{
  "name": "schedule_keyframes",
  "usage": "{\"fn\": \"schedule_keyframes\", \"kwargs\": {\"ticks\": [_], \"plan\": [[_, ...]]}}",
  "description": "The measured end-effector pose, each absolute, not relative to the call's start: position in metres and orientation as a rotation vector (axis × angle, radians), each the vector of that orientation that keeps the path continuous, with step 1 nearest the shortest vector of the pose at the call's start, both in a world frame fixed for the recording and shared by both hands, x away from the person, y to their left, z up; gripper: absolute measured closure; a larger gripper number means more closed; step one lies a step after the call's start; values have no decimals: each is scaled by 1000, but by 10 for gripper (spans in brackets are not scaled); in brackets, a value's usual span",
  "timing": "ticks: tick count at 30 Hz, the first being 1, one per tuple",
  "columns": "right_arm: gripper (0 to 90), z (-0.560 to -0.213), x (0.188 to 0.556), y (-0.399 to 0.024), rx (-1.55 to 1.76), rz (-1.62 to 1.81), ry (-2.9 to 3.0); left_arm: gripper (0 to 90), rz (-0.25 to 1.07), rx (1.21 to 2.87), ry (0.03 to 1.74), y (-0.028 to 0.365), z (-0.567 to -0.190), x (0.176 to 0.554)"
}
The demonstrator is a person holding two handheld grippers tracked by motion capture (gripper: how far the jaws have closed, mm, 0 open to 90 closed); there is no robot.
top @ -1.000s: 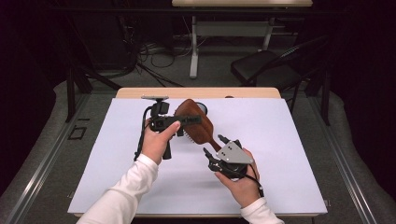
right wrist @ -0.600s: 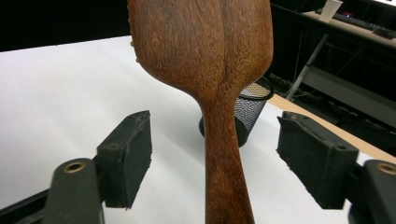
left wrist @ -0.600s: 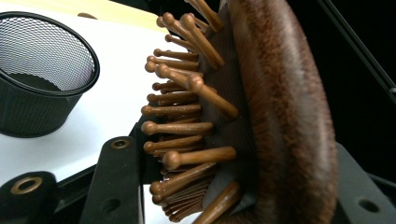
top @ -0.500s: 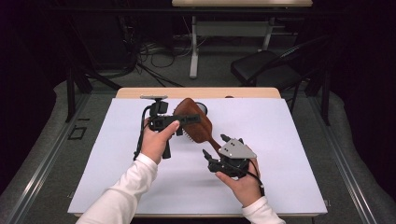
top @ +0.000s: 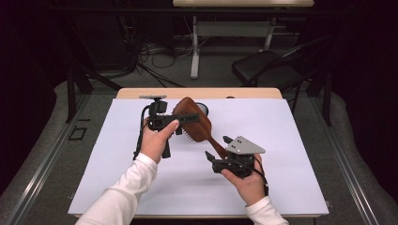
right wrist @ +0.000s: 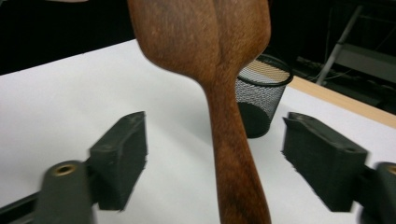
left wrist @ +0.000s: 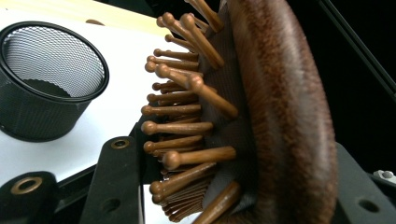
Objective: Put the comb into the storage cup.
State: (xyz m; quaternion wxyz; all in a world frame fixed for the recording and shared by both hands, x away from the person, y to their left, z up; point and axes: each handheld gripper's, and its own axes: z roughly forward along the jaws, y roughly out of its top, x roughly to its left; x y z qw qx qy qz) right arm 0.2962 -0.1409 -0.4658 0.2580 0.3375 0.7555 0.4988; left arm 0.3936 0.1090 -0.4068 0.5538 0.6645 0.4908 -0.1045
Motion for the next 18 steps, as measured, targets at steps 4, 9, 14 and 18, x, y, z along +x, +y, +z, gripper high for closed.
{"fn": "schedule_keyframes", "kwargs": {"ticks": [4, 9, 14, 18], "plan": [[148, -466, 298, -145, 933, 1368, 2060, 509, -246, 1569, 1163, 109, -407, 395], [107, -464, 302, -152, 984, 1406, 2049, 510, -243, 1570, 1161, 111, -408, 398], [0, -462, 307, -158, 1012, 1450, 2066, 510, -233, 1574, 1159, 112, -407, 400], [0, -461, 309, -162, 1043, 1454, 2054, 509, -225, 1572, 1157, 113, -407, 402]]}}
